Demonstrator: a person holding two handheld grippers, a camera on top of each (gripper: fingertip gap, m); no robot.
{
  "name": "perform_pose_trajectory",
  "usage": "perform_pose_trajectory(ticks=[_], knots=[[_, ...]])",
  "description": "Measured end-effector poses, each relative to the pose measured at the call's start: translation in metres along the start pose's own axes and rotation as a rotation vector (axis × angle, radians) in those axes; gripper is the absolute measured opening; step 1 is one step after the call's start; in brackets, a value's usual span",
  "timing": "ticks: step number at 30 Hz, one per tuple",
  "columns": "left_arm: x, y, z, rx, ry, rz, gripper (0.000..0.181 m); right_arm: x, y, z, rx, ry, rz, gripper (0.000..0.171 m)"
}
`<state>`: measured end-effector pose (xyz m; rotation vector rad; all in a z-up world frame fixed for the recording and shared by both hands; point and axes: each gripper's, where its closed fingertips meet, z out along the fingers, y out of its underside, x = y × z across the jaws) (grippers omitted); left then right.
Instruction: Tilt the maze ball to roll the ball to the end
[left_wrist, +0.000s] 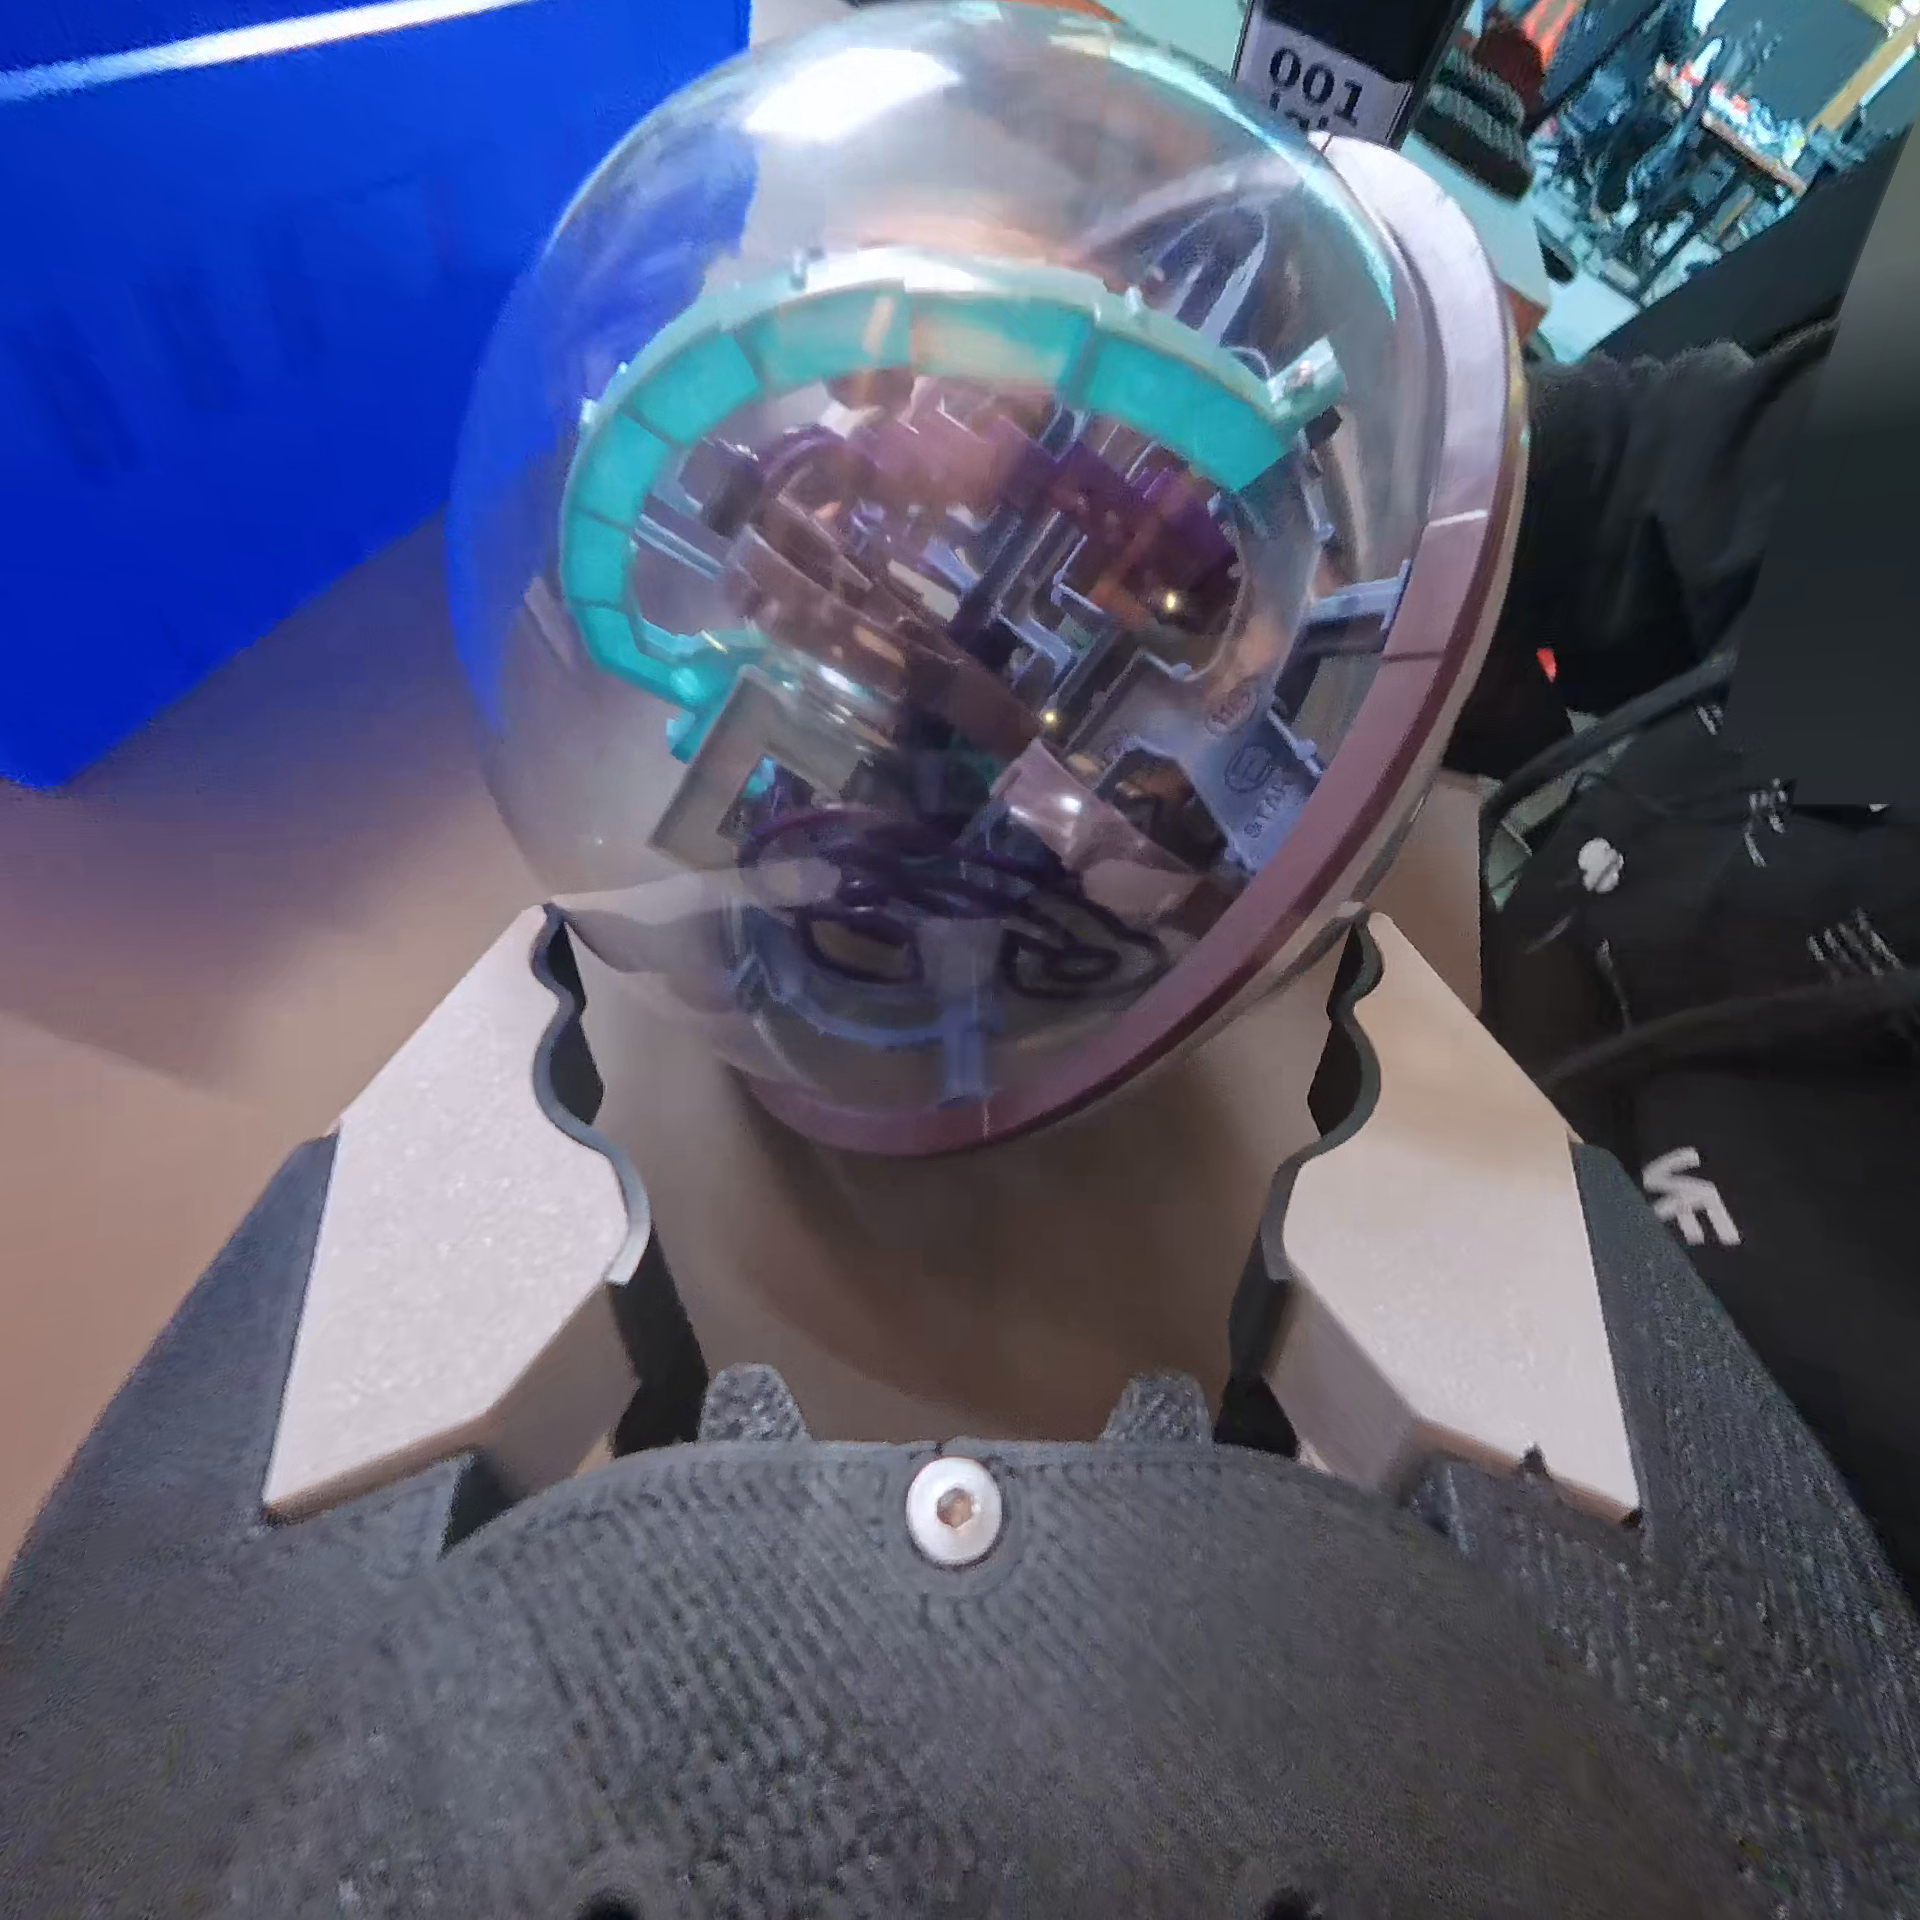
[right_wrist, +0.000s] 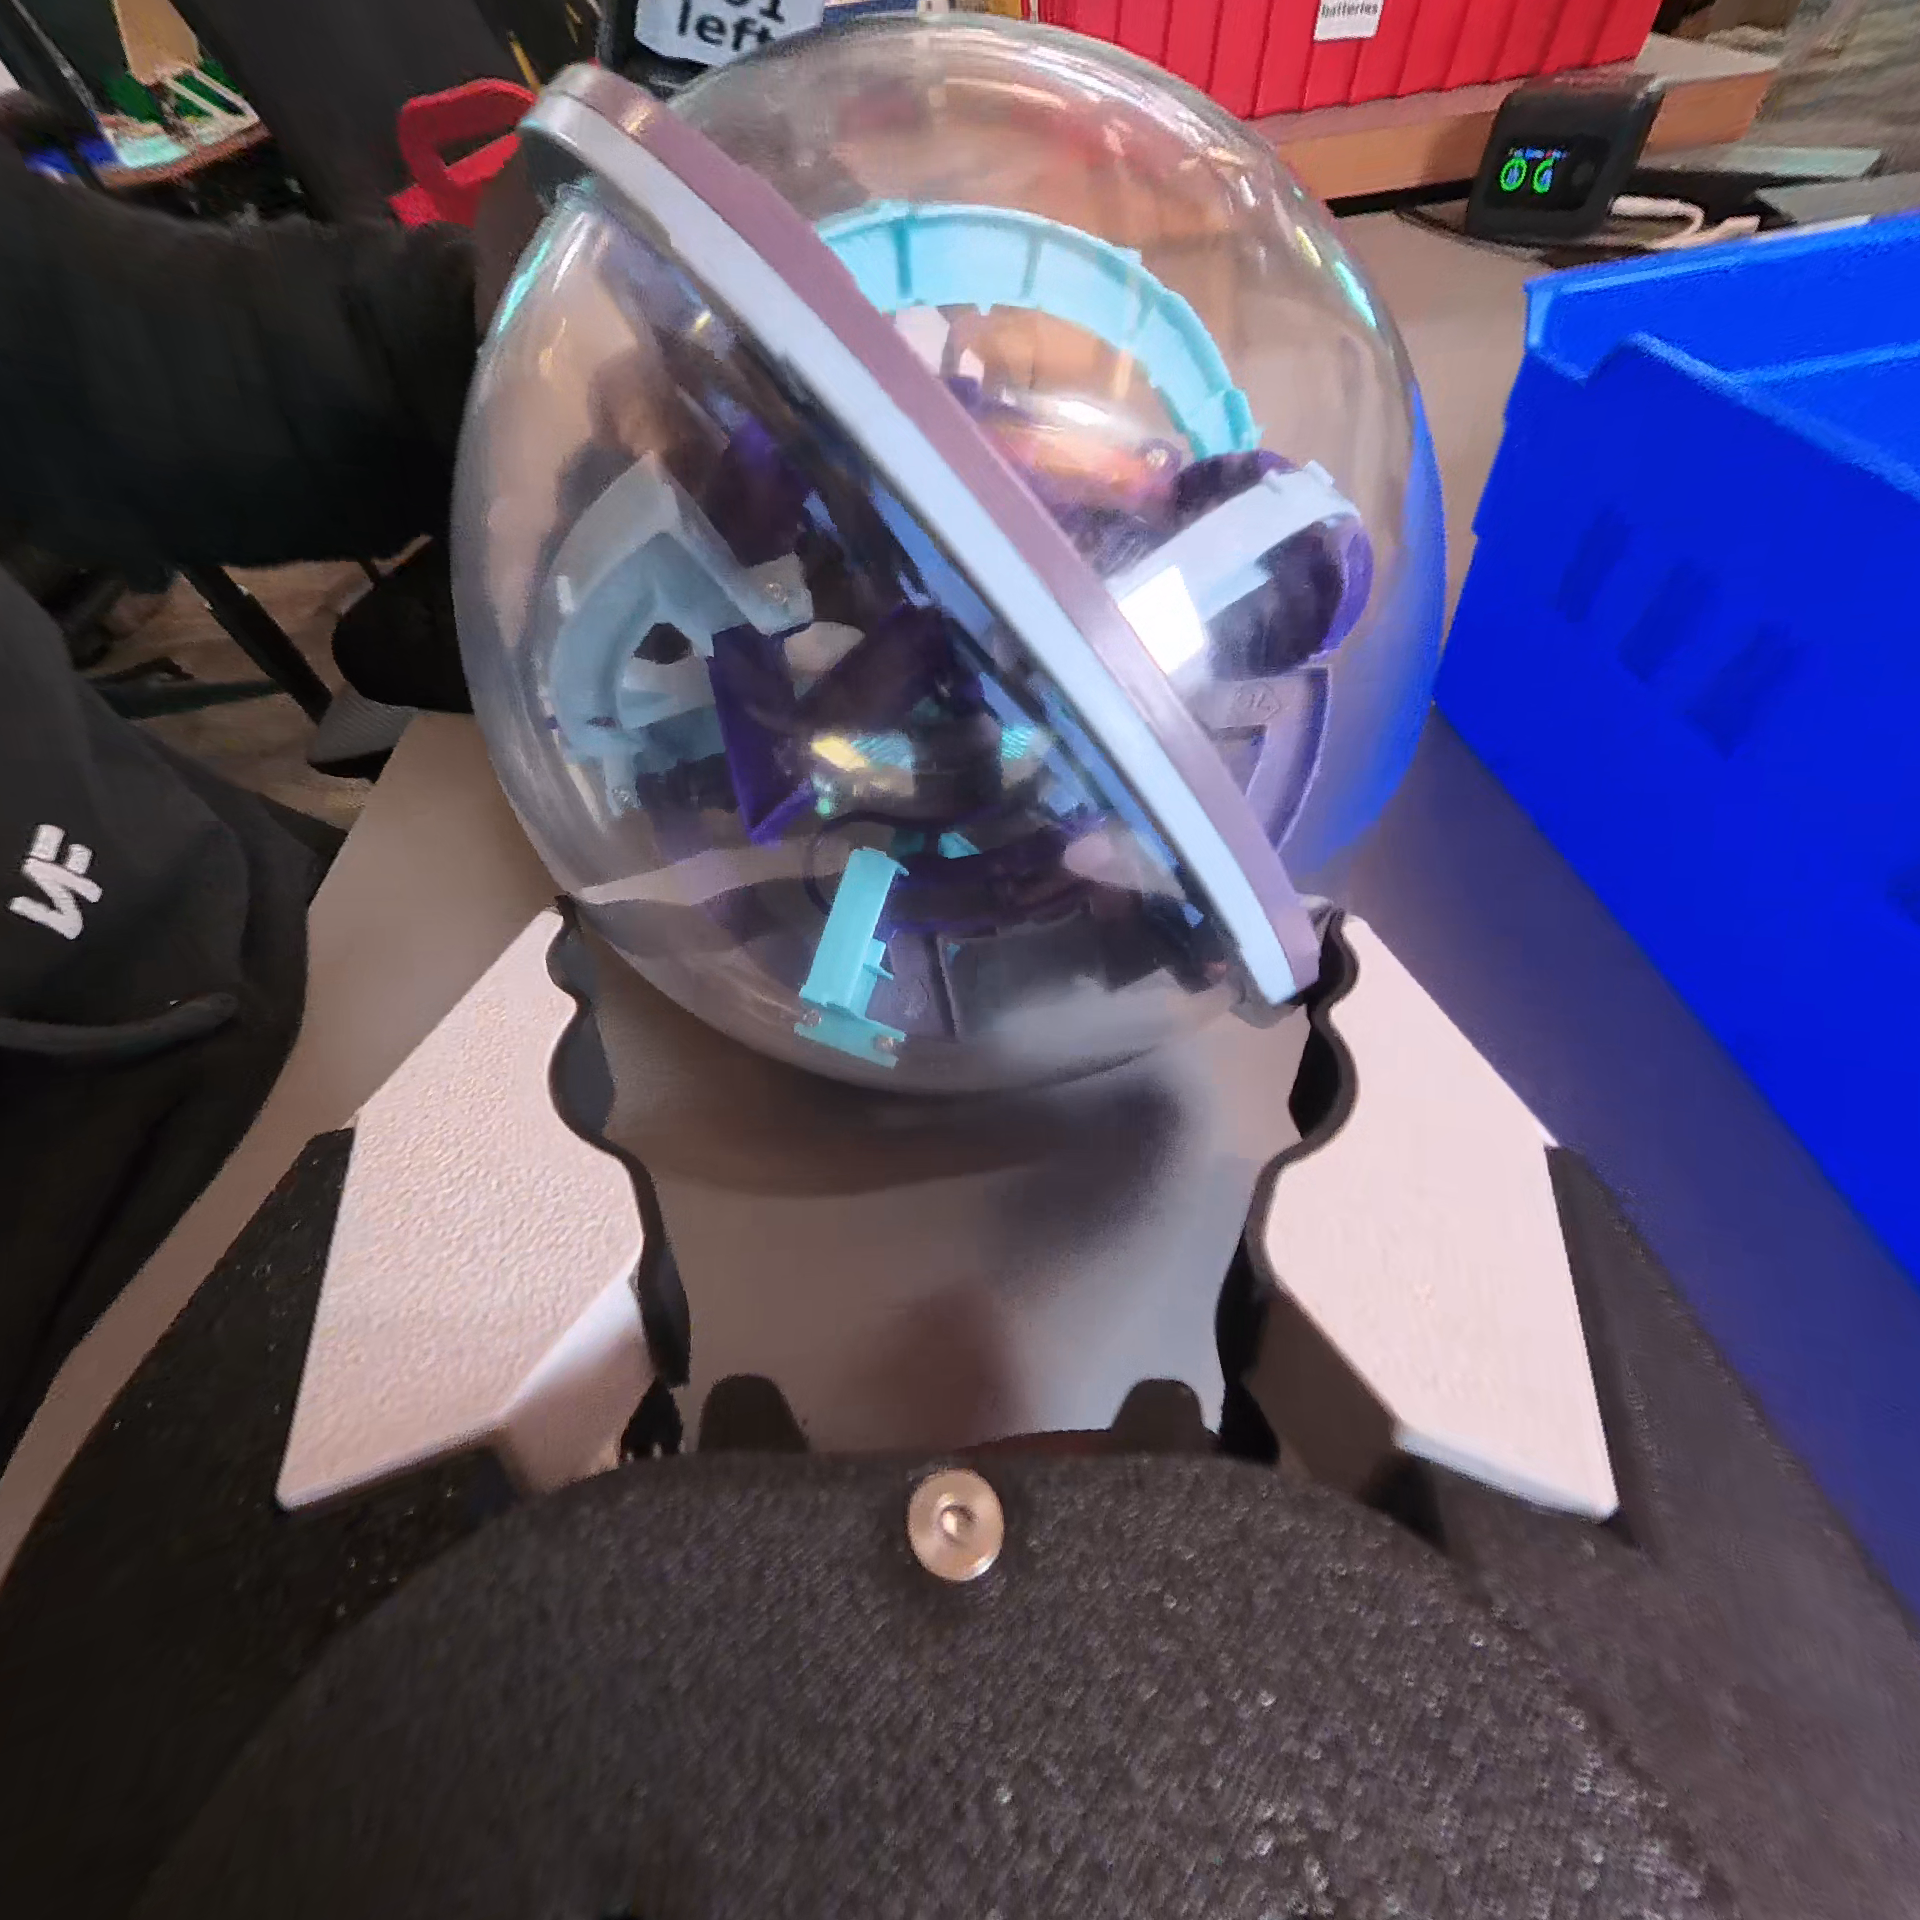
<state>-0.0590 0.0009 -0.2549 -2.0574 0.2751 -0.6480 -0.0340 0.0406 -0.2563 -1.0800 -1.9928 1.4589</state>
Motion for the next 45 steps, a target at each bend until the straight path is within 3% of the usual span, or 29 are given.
perform_pose_trajectory(ticks=[21, 35, 45], knots=[[-0.003, -0.019, -0.002, 0.161, -0.064, 0.065, 0.141, -0.001, 0.011, 0.007, -0.065, 0.009, 0.131, 0.137], [0.013, -0.028, 0.000, 0.213, -0.216, 0.371, 0.136, -0.007, 0.039, 0.008, -0.239, 0.033, 0.041, 0.136], [0.002, -0.030, 0.000, 0.224, -0.180, 0.148, 0.134, -0.002, 0.026, 0.002, -0.139, -0.011, 0.163, 0.135]])
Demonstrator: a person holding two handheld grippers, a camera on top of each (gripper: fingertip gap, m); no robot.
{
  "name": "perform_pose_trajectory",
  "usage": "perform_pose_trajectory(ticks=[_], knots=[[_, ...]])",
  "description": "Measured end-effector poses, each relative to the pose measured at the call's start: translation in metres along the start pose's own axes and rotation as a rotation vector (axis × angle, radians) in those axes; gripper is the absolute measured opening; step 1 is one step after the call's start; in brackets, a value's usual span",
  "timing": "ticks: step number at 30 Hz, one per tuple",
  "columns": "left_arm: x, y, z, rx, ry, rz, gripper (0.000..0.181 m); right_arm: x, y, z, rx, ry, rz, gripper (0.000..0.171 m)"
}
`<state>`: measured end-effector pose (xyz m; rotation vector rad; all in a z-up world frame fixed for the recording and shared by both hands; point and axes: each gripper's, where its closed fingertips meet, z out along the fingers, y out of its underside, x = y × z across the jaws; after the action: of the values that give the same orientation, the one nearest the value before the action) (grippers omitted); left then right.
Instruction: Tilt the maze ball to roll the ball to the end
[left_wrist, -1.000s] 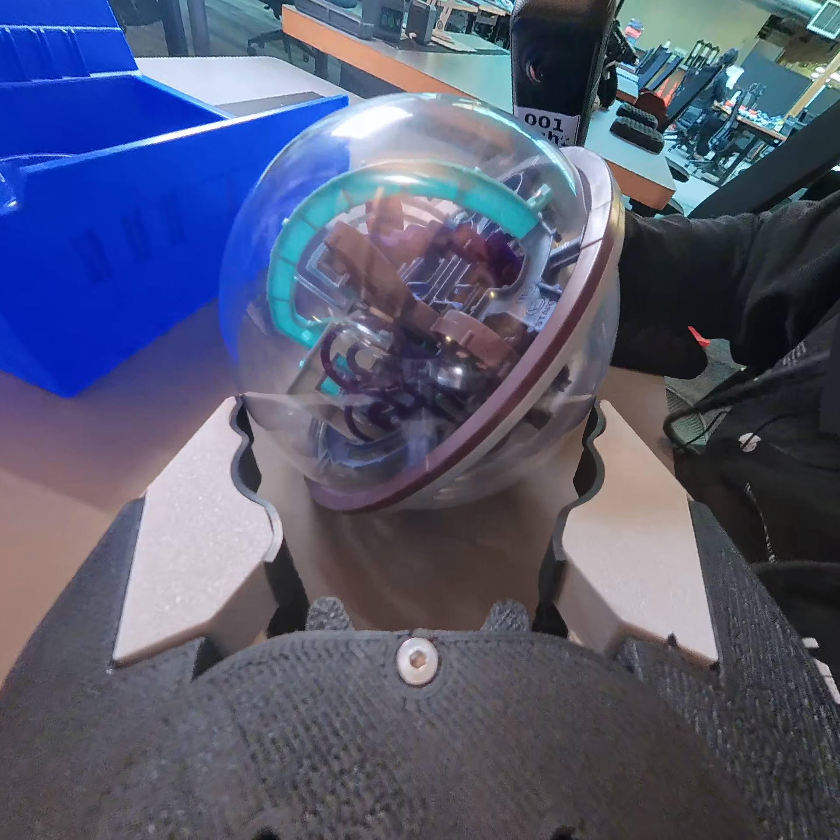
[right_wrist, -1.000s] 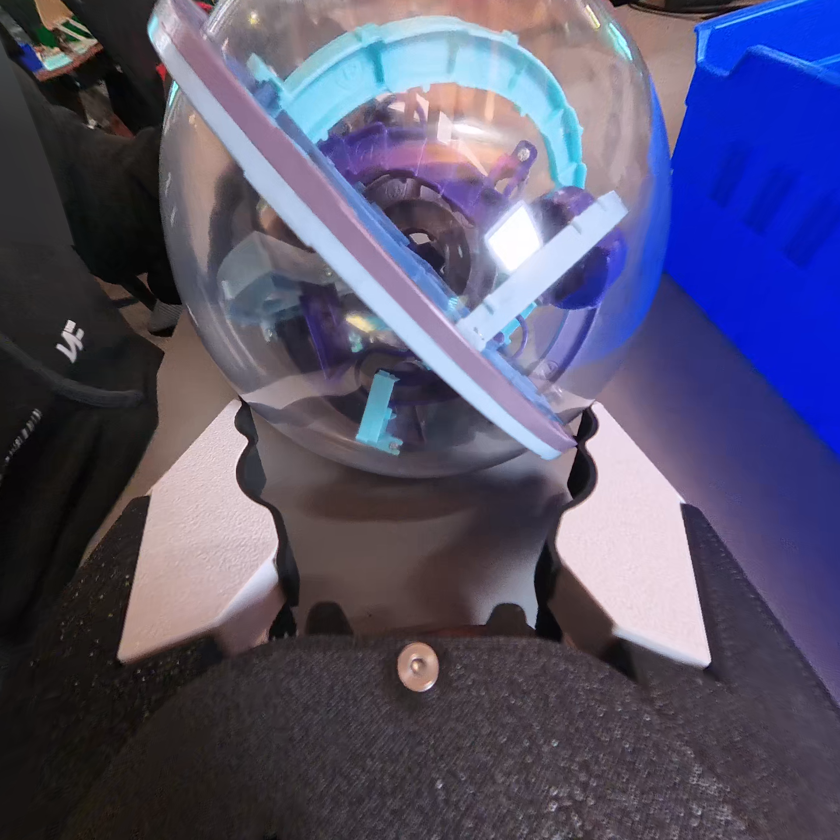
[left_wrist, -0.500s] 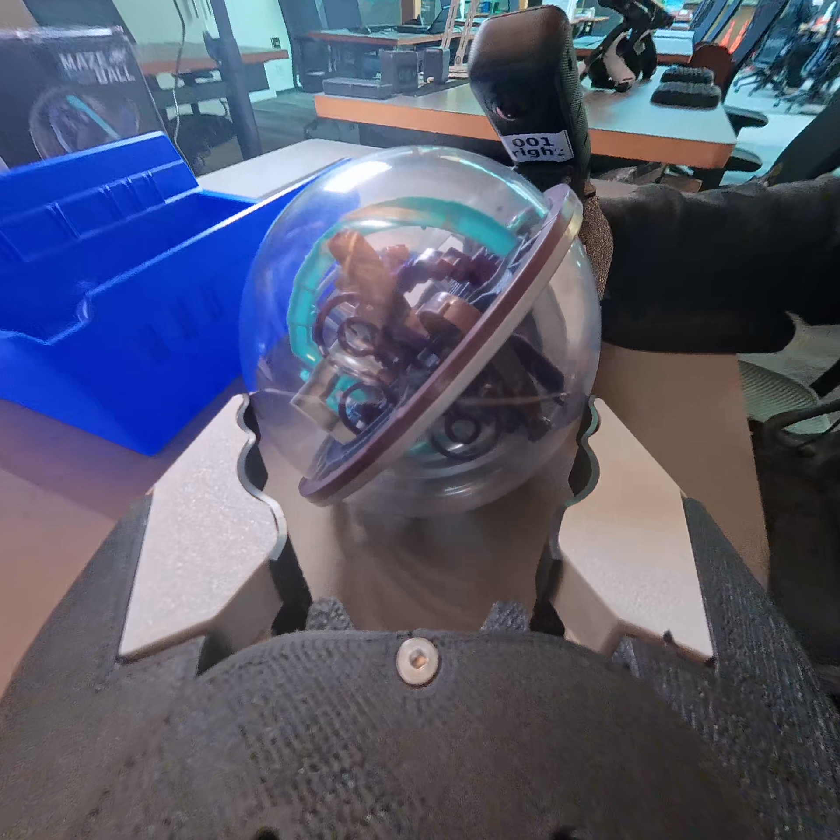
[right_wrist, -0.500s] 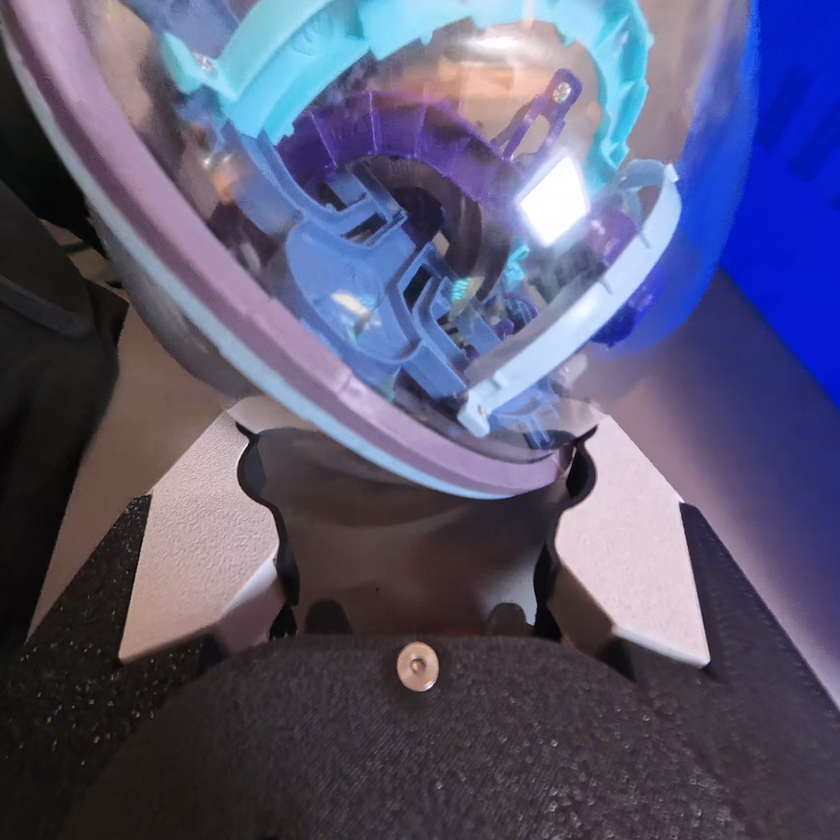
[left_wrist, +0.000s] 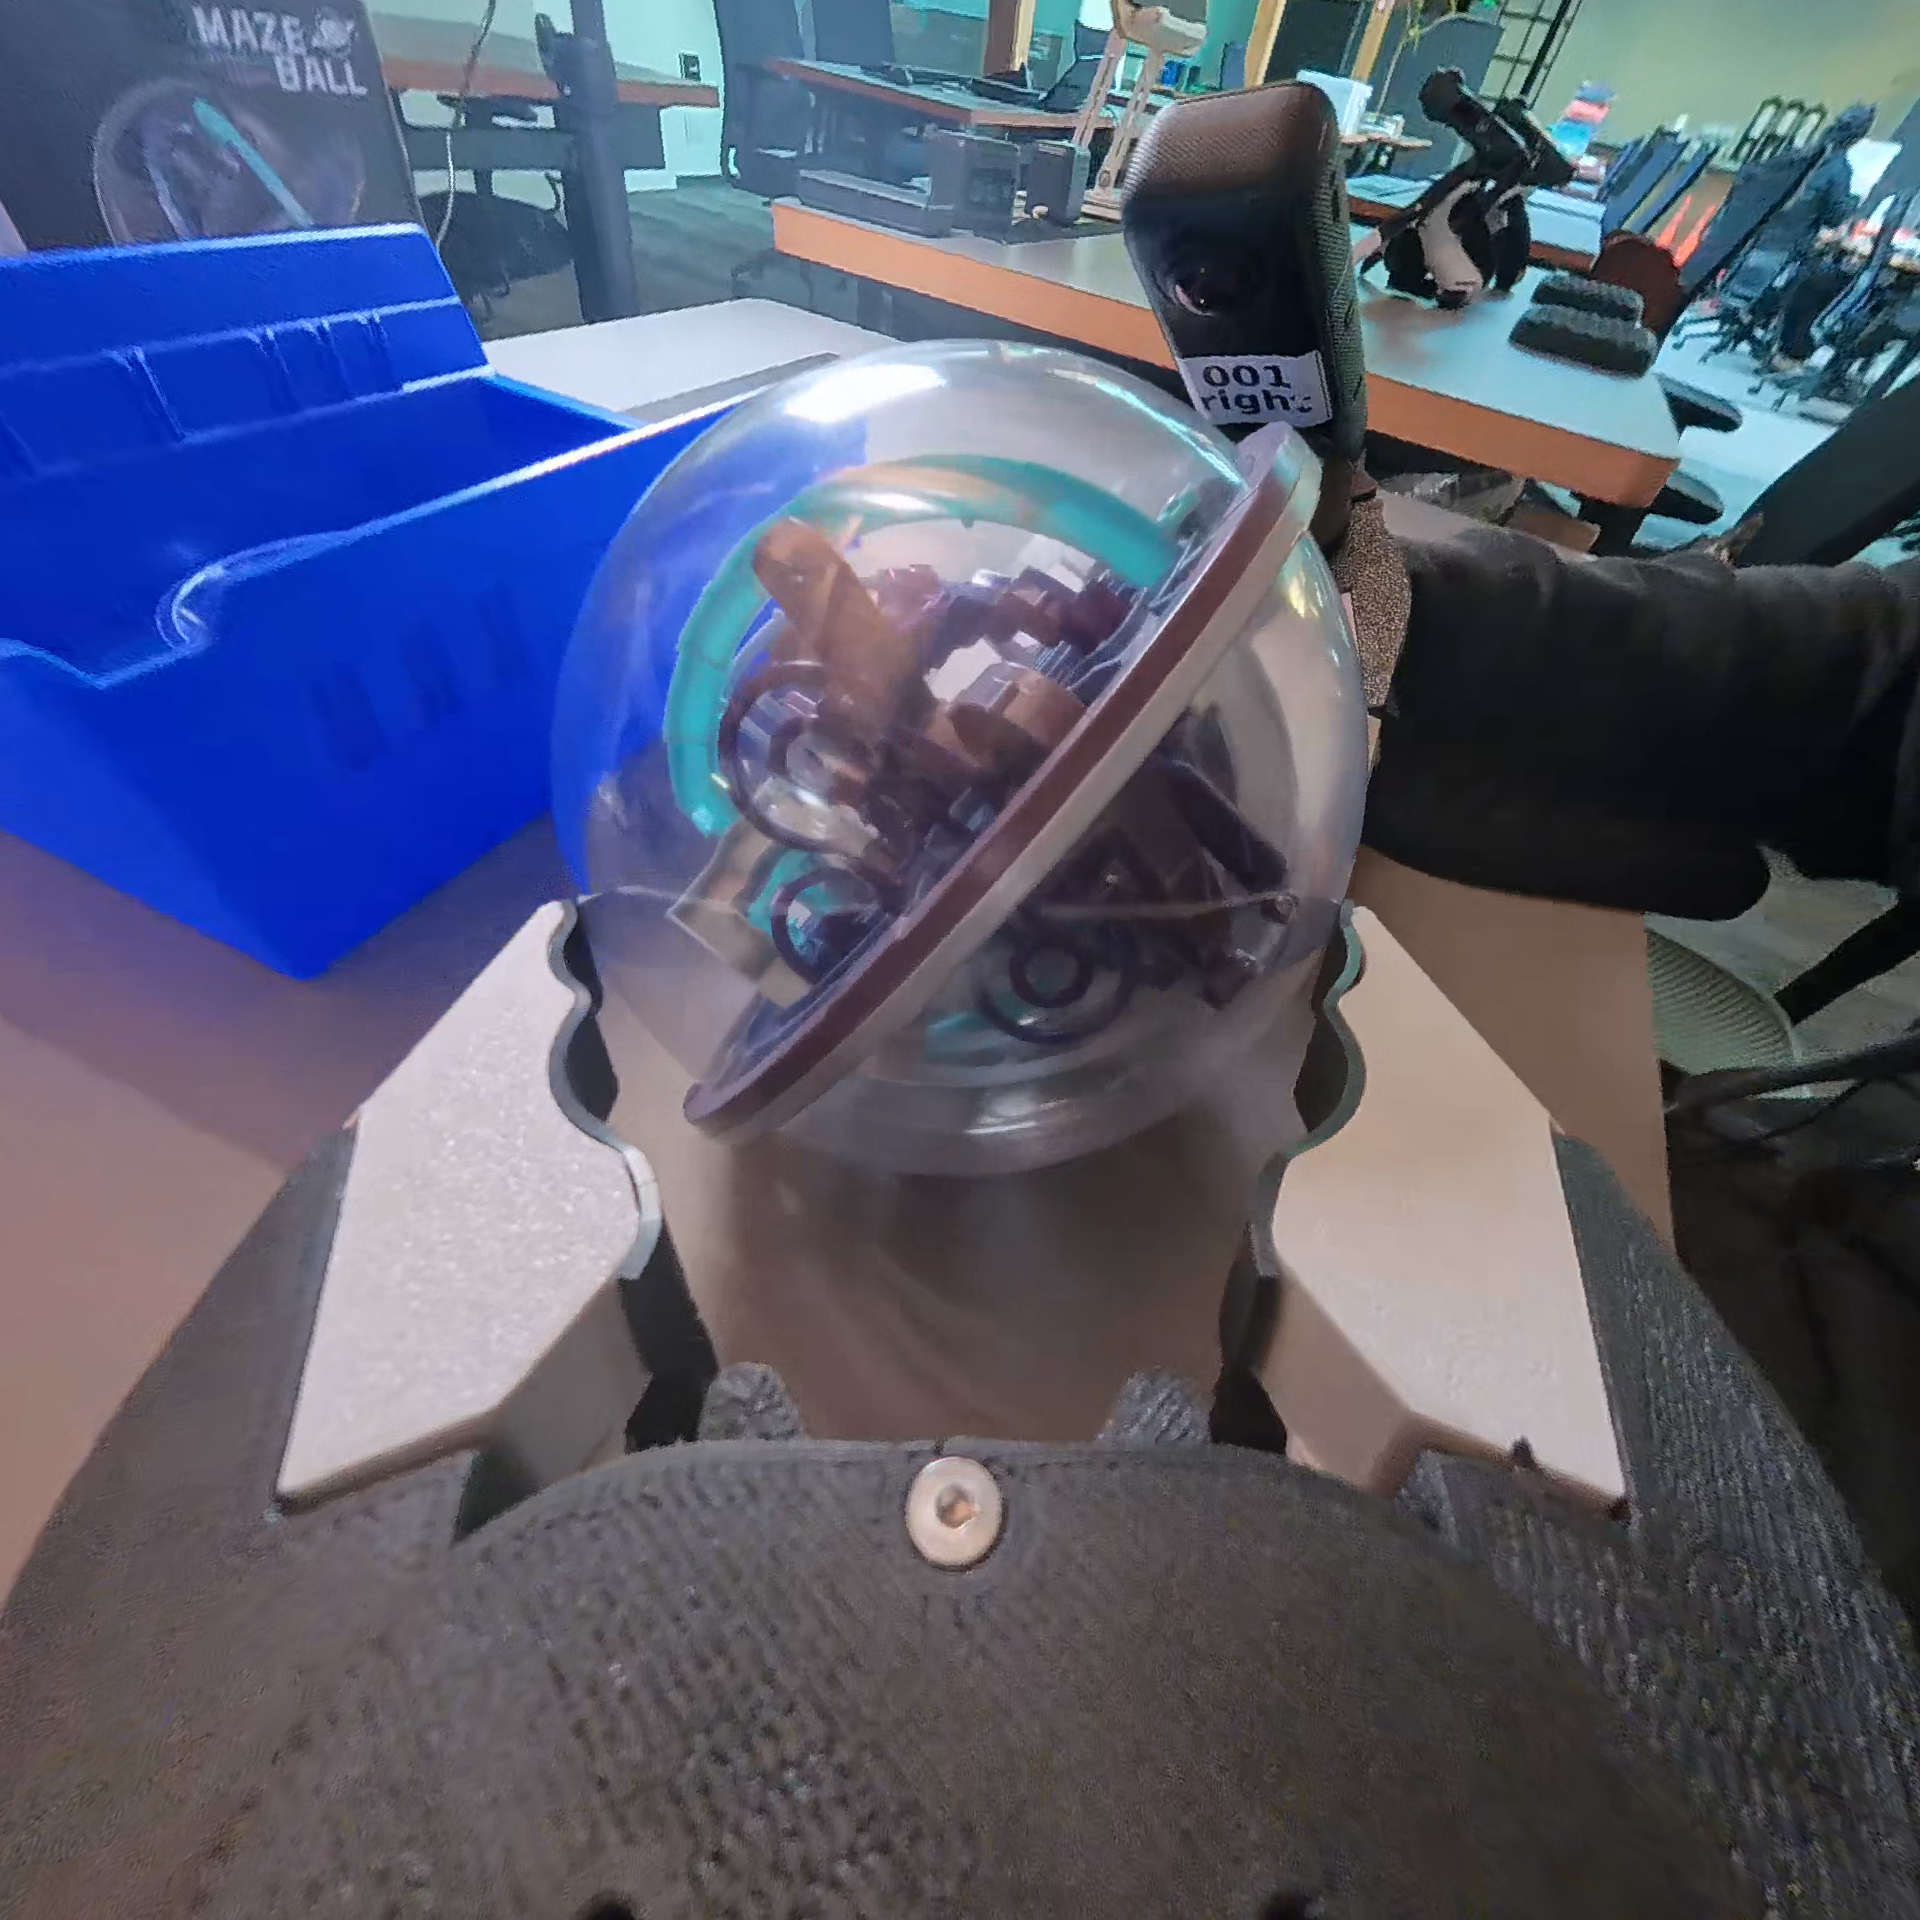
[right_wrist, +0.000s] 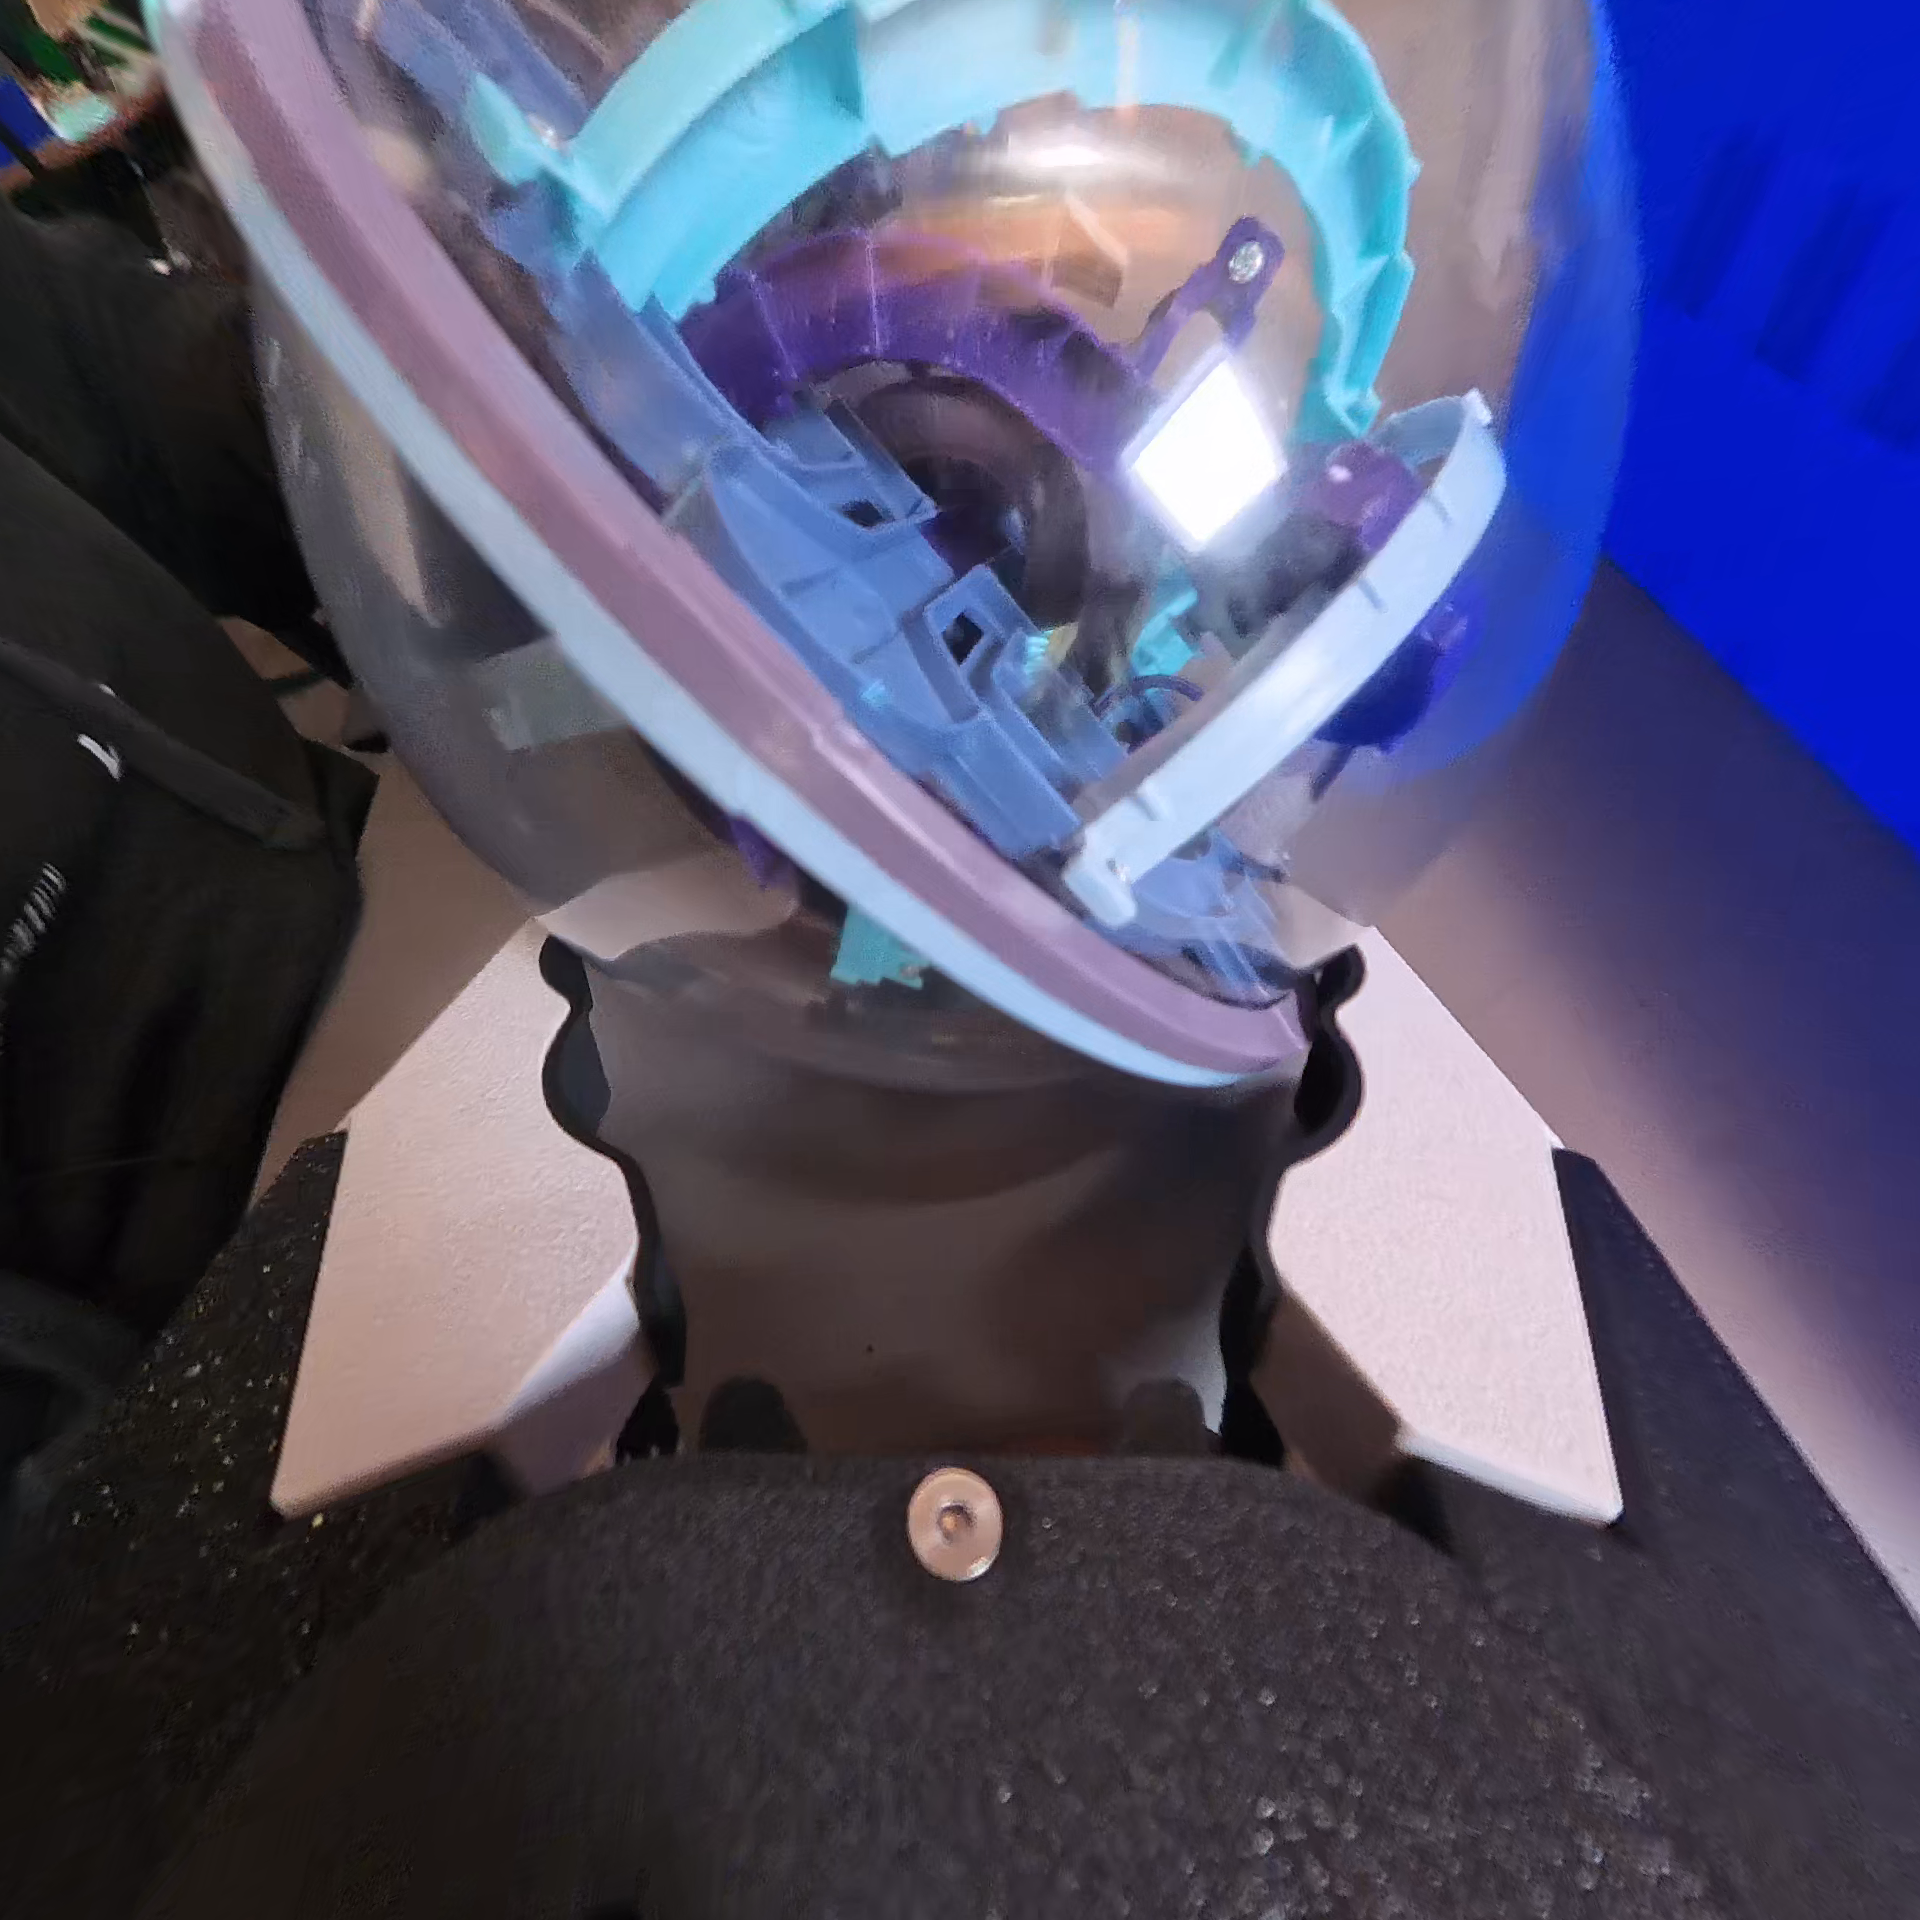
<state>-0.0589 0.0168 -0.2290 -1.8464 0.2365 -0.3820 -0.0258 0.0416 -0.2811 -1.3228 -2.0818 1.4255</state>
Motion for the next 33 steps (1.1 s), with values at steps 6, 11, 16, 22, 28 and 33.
perform_pose_trajectory(ticks=[6, 11, 16, 22, 28, 33], knots=[[-0.005, 0.001, -0.003, 0.004, 0.024, -0.104, 0.134, 0.001, -0.010, -0.003, 0.068, -0.017, 0.057, 0.134], [-0.004, 0.001, -0.003, 0.009, 0.031, -0.077, 0.133, 0.000, -0.008, -0.001, 0.055, -0.007, 0.049, 0.134], [0.002, -0.007, -0.008, 0.068, 0.032, 0.085, 0.133, -0.005, -0.005, 0.003, 0.028, 0.030, -0.013, 0.134], [0.015, -0.030, -0.015, 0.187, 0.017, 0.331, 0.134, -0.008, -0.018, 0.002, 0.095, 0.099, -0.143, 0.135], [0.039, -0.083, -0.022, 0.283, 0.021, 0.539, 0.135, -0.018, -0.057, -0.016, 0.240, 0.118, -0.238, 0.135], [0.055, -0.118, -0.029, 0.337, 0.032, 0.603, 0.135, -0.029, -0.090, -0.043, 0.347, 0.173, -0.304, 0.136]])
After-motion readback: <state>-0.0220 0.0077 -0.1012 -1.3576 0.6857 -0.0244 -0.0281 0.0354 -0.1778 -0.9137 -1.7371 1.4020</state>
